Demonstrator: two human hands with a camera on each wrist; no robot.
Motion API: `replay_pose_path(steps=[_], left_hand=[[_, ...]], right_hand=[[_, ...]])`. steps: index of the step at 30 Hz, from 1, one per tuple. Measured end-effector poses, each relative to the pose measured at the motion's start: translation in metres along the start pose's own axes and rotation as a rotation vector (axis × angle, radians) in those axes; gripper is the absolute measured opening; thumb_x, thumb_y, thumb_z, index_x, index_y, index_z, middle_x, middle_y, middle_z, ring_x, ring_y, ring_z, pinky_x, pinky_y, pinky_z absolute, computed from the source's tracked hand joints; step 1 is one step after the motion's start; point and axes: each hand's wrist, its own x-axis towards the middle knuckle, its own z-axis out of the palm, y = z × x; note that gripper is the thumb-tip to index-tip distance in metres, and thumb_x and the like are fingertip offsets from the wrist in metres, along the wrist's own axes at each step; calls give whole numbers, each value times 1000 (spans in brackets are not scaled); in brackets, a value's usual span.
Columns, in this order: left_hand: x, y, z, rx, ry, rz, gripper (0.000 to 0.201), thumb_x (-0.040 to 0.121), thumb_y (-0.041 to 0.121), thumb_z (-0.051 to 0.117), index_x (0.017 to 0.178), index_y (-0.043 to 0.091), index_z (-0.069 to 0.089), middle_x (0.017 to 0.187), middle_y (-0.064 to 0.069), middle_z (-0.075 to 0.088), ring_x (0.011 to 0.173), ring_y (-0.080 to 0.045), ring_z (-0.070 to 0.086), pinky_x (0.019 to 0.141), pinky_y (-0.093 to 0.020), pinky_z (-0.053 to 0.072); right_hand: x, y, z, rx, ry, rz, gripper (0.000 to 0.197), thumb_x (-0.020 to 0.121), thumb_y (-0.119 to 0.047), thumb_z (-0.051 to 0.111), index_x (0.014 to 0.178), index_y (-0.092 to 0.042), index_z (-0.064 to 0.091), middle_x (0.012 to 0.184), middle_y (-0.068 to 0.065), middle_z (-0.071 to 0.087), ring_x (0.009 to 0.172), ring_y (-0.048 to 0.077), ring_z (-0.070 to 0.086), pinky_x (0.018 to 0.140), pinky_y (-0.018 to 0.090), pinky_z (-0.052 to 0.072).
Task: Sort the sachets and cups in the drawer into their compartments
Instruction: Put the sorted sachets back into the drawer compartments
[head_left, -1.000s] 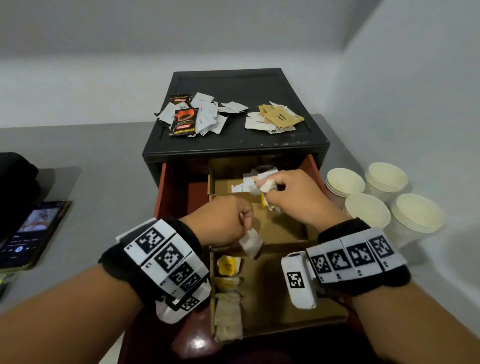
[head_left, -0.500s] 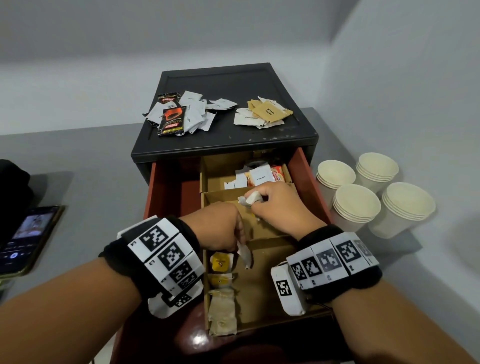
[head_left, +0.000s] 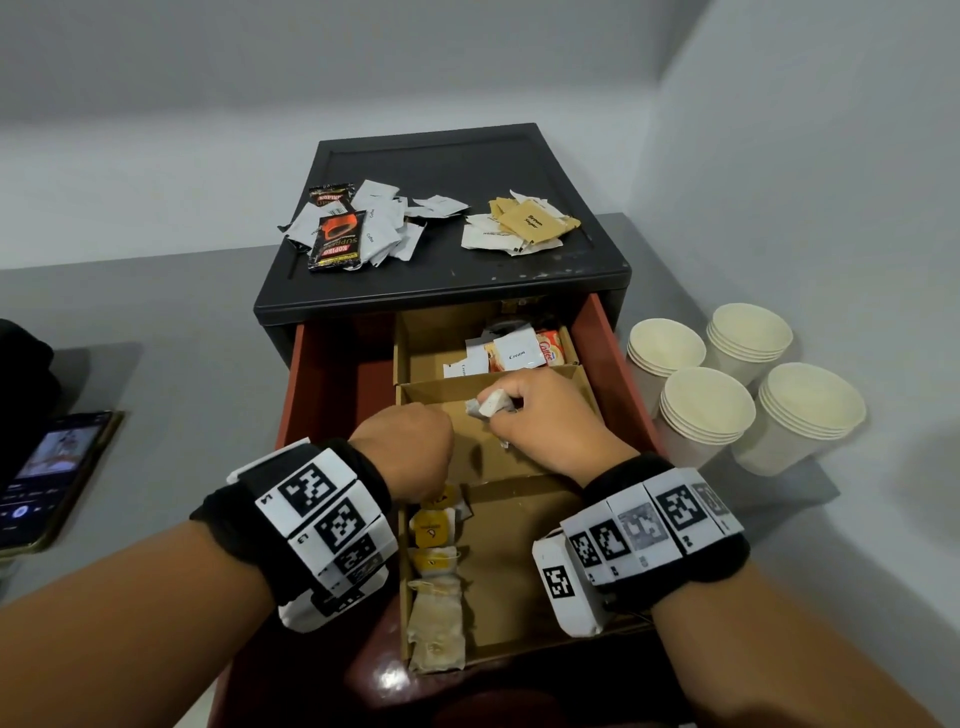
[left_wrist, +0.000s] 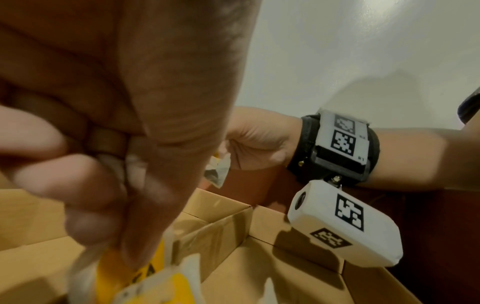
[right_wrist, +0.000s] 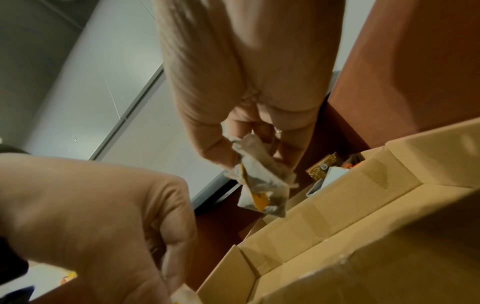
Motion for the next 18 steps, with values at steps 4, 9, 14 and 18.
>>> replay_pose_path(steps=[4, 9, 14, 18], left_hand=[[-1, 8, 1, 18, -52, 144, 19, 87, 22, 57, 94, 13, 72, 90, -5, 67, 86, -22, 63, 73, -31, 52], [2, 7, 3, 33, -15, 137, 18, 89, 16, 54, 92, 13, 72, 86, -3, 64, 84, -21, 62, 71, -30, 52], [-1, -4, -1, 38, 1, 91, 17, 93, 20, 53, 100, 15, 68, 97, -3, 65, 89, -20, 62, 74, -28, 51], [-5, -7, -6, 50, 24, 87, 18, 93, 19, 52, 103, 14, 66, 100, -4, 64, 91, -21, 62, 80, -31, 54]], right_hand=[[0, 0, 2, 6, 4, 10, 25, 83, -5, 59, 104, -10, 71, 103, 1, 67, 92, 12, 59, 67, 10, 41], [-1, 0, 3, -2, -6, 20, 23, 84, -6, 59, 105, -9, 70, 107, 3, 66, 96, 14, 59, 70, 12, 43], [-1, -1, 3, 0, -17, 12, 24, 84, -7, 58, 104, -7, 71, 108, 2, 66, 96, 15, 59, 72, 13, 43], [-2, -2, 2, -16, -23, 1, 23, 84, -7, 58, 103, -6, 71, 107, 1, 65, 93, 12, 56, 69, 9, 39]])
